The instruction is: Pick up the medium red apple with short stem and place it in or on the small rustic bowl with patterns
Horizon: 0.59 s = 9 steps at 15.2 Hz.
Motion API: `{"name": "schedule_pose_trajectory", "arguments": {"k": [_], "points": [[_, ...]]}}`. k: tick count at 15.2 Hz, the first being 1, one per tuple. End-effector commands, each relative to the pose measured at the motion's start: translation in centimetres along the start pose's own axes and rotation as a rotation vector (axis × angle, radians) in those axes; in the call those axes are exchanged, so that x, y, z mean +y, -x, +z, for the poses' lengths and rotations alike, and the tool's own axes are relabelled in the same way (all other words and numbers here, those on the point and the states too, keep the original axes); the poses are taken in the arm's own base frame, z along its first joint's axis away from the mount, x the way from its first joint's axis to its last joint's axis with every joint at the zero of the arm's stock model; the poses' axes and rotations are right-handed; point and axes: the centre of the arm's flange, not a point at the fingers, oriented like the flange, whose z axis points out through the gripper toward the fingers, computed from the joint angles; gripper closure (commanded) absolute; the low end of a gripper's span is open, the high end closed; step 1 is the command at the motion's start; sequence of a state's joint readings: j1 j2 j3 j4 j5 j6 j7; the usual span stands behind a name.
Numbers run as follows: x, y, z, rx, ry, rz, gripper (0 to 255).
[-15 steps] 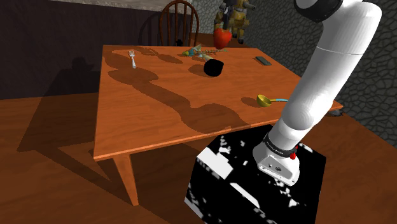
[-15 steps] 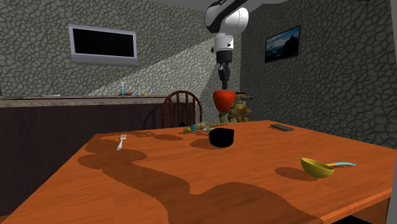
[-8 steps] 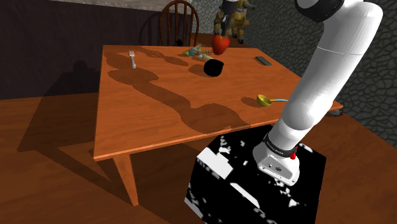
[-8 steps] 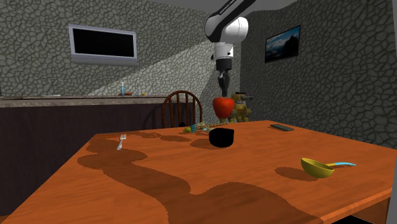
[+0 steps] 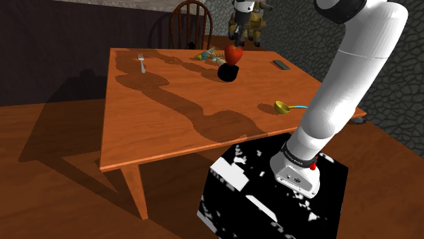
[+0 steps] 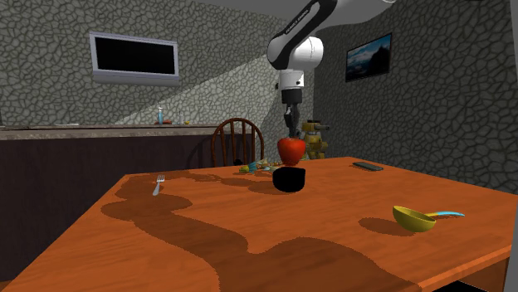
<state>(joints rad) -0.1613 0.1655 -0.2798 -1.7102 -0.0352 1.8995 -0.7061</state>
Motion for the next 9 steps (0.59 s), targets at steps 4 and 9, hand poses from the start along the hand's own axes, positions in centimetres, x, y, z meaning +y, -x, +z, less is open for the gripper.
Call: {"name": "schedule_pose_trajectory", "arguments": {"k": [4,9], "points": [[-0.10,-0.03,1.45,0.001,0.000,0.000,255],[-0.10,-0.04,1.45,0.001,0.000,0.000,255]]}}
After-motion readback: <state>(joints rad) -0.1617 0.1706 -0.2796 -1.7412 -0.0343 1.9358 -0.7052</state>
